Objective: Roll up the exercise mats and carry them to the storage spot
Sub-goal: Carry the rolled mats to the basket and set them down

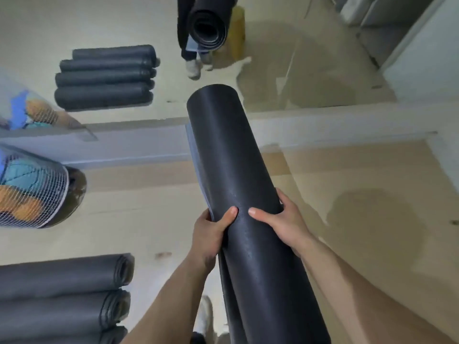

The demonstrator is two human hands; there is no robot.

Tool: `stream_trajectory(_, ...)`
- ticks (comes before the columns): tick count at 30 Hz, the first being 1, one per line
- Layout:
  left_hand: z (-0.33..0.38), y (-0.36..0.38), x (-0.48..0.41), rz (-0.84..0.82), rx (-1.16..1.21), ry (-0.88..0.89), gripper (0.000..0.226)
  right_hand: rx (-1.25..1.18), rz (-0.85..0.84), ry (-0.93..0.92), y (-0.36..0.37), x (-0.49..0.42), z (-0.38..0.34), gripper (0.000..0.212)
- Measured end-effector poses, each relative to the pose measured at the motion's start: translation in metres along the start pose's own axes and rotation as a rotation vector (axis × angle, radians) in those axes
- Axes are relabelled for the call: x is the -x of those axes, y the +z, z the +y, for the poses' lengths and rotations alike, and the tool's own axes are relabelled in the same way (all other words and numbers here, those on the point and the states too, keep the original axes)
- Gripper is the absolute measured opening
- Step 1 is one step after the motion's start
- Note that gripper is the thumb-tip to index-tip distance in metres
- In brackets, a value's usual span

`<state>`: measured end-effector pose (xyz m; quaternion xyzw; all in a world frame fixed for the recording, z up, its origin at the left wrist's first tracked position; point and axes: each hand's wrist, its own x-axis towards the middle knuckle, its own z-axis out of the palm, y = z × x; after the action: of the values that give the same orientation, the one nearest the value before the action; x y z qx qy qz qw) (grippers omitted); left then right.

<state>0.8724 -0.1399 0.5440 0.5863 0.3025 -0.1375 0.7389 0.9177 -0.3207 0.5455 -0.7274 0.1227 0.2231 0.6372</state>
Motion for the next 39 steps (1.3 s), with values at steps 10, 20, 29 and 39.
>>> stream_trajectory(10,-0.012,0.256,-0.117,-0.282,-0.144,-0.137,0.048,-0.057,0.292,0.094,-0.247,-0.075,0.011,0.057)
stream_trajectory(20,-0.04,0.485,-0.197,-0.358,-0.331,-0.146,0.049,-0.12,0.451,0.128,-0.46,-0.145,0.054,0.081)
stream_trajectory(29,-0.126,0.702,-0.212,-0.398,-0.501,-0.181,0.038,-0.154,0.487,0.18,-0.678,-0.154,0.134,0.08)
stream_trajectory(39,-0.24,0.91,-0.285,-0.402,-0.526,-0.277,0.055,-0.087,0.462,0.262,-0.894,-0.216,0.216,0.057)
